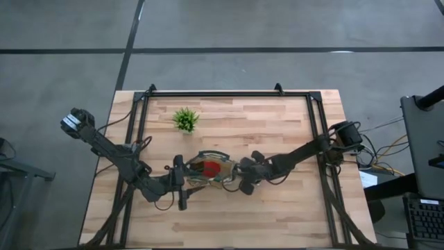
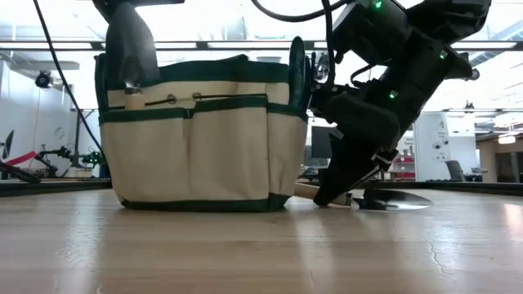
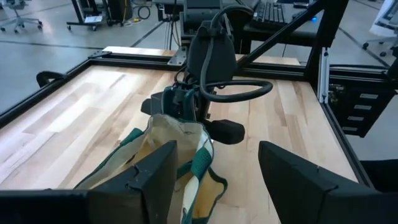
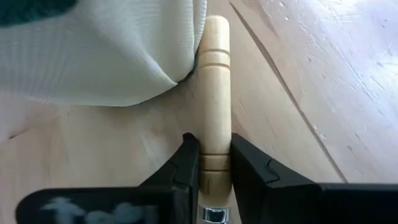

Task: Pick & Place Garden tools in Gardening bag
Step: Put the trowel into the gardening bag

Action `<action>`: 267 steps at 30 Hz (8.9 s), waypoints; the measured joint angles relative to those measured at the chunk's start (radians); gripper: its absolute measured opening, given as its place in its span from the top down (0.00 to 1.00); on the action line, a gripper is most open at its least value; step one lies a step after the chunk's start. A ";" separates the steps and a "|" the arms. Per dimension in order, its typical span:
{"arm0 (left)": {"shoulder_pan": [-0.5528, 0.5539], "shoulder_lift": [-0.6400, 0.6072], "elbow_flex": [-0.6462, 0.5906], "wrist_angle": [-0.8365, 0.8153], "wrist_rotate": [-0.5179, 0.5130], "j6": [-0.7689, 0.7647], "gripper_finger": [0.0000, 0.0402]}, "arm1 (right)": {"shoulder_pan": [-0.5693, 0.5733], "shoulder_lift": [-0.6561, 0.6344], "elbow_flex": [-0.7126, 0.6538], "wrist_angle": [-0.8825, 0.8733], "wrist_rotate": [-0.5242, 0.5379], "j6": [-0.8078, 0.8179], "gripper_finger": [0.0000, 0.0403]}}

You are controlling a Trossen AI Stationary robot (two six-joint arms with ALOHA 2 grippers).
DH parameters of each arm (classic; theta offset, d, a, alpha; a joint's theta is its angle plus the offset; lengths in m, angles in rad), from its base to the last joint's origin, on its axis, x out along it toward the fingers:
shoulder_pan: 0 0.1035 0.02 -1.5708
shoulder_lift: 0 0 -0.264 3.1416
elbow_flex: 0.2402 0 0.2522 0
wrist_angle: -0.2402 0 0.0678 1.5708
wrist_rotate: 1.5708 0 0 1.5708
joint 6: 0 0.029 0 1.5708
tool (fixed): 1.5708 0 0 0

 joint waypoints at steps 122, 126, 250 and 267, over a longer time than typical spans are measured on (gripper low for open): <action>0.091 0.416 0.290 0.200 0.228 -0.020 0.82 | 0.394 0.030 0.766 -0.805 0.362 -0.449 0.79; 0.091 0.414 0.290 0.218 0.229 0.011 0.83 | 0.394 0.031 0.766 -0.818 0.354 -0.451 0.72; 0.025 0.413 0.208 0.183 -0.045 0.259 0.77 | 0.362 -0.383 0.515 -0.642 0.161 -0.282 0.98; -0.013 0.335 0.208 0.176 -0.047 0.211 0.76 | 0.336 -0.313 0.542 -0.686 0.149 -0.277 0.98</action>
